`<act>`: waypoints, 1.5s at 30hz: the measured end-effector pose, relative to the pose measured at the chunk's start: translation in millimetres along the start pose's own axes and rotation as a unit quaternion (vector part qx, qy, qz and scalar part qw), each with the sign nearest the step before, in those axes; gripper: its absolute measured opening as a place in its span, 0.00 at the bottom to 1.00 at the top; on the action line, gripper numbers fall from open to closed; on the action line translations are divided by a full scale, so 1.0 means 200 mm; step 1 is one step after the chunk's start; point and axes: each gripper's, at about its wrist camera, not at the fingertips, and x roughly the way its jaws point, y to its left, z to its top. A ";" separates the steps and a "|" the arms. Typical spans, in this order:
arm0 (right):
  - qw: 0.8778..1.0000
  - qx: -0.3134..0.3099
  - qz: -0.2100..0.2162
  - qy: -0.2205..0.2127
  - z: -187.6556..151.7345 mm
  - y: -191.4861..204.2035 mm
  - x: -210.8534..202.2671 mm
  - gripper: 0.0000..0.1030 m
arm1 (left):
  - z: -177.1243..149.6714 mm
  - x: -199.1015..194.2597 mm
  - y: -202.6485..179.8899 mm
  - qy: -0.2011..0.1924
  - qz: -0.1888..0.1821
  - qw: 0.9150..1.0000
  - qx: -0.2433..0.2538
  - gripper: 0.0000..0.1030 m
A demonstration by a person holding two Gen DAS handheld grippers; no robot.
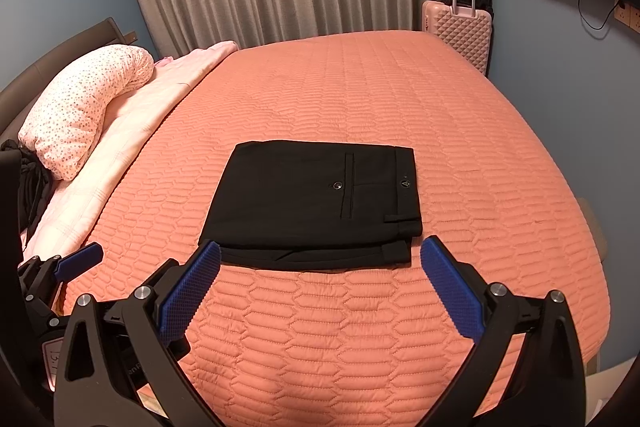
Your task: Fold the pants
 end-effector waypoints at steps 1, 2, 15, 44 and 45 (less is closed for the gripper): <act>1.000 0.000 0.000 0.000 0.00 0.00 0.00 0.96 | 0.00 0.00 0.00 0.000 -0.001 1.000 0.000 0.83; 1.000 0.000 0.000 0.001 0.00 0.00 0.00 0.96 | 0.00 0.00 0.00 0.000 -0.001 1.000 0.000 0.83; 1.000 0.001 -0.002 0.001 -0.01 0.00 0.01 0.96 | 0.01 0.02 0.02 0.002 -0.005 1.000 -0.002 0.83; 1.000 0.005 -0.011 0.002 0.01 -0.02 0.02 0.96 | 0.03 0.04 0.02 0.000 -0.005 1.000 0.004 0.83; 1.000 0.006 -0.011 0.002 0.01 -0.02 0.02 0.96 | 0.03 0.04 0.03 -0.001 -0.005 1.000 0.005 0.83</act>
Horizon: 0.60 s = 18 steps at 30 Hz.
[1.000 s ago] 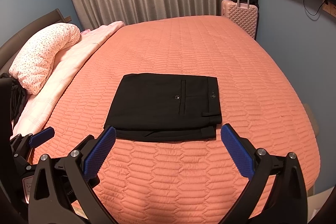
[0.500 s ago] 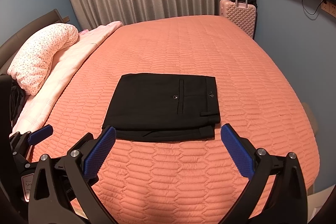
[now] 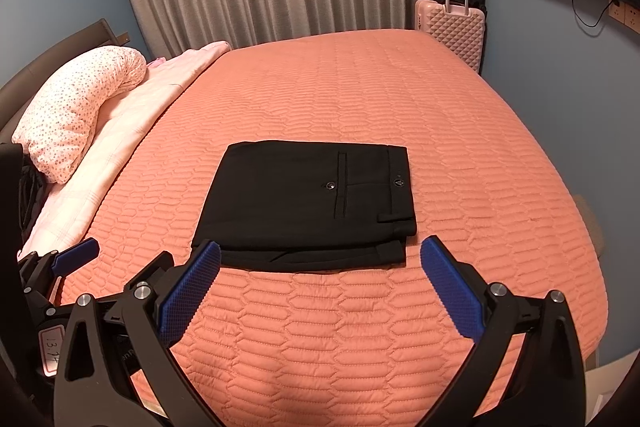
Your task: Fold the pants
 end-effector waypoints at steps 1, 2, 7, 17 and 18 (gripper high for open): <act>1.000 0.001 0.000 0.000 0.00 0.00 0.00 0.96 | 0.00 0.00 0.00 -0.001 0.000 1.000 0.001 0.83; 1.000 0.001 -0.002 0.000 0.00 0.00 0.00 0.96 | 0.00 0.00 0.00 -0.001 0.001 1.000 0.002 0.83; 1.000 0.004 -0.005 -0.001 0.00 -0.01 0.00 0.96 | 0.00 0.01 -0.01 0.000 -0.003 1.000 0.005 0.83; 1.000 0.007 -0.008 -0.001 0.00 -0.02 0.00 0.96 | 0.00 0.00 0.01 -0.010 -0.005 1.000 0.000 0.83; 1.000 0.007 -0.008 -0.002 0.00 -0.02 0.00 0.96 | 0.00 0.00 0.01 -0.010 -0.005 1.000 0.000 0.83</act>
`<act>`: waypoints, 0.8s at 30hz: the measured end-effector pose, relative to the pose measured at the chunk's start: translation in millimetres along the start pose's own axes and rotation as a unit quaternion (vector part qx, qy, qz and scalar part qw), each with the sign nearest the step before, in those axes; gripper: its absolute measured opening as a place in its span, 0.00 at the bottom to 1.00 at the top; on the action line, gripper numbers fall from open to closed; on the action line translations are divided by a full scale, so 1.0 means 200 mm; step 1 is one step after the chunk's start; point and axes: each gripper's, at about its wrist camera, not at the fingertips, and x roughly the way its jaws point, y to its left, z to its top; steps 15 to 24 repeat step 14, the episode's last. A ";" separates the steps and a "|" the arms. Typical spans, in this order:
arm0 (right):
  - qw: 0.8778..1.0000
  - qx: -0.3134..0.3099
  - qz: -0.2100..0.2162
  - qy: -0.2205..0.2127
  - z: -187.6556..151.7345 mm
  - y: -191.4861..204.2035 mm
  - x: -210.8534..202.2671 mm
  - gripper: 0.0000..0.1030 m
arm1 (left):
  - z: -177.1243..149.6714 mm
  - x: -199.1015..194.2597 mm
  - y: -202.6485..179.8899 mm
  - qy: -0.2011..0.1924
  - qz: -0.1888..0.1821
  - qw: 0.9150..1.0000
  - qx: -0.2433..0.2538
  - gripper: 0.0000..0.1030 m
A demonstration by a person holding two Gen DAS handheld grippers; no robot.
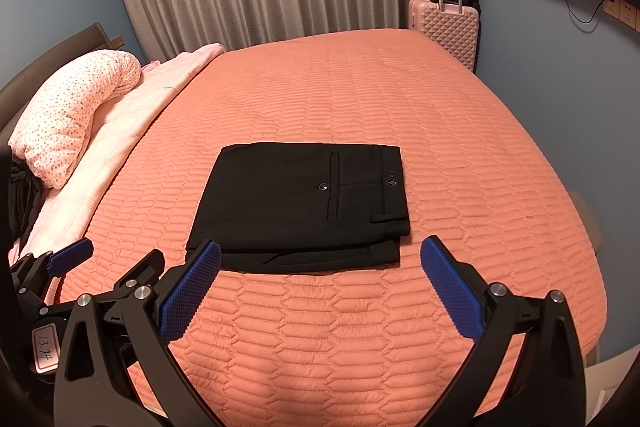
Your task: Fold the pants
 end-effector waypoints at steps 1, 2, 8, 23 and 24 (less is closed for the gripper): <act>1.000 0.000 -0.001 0.000 0.00 0.00 0.00 0.96 | 0.00 0.00 0.00 -0.001 0.002 1.000 -0.001 0.83; 1.000 0.001 -0.001 0.000 0.00 0.00 0.00 0.96 | 0.00 0.00 0.00 -0.001 0.002 1.000 0.001 0.83; 1.000 0.002 -0.004 0.000 0.00 0.00 0.00 0.96 | 0.00 0.00 -0.01 -0.006 0.004 1.000 0.006 0.83; 1.000 0.006 -0.006 -0.001 0.00 0.00 0.00 0.96 | 0.00 0.01 0.01 0.003 -0.004 1.000 0.002 0.83; 1.000 0.006 -0.006 -0.001 0.00 0.00 0.00 0.96 | 0.00 0.01 0.01 0.003 -0.004 1.000 0.002 0.83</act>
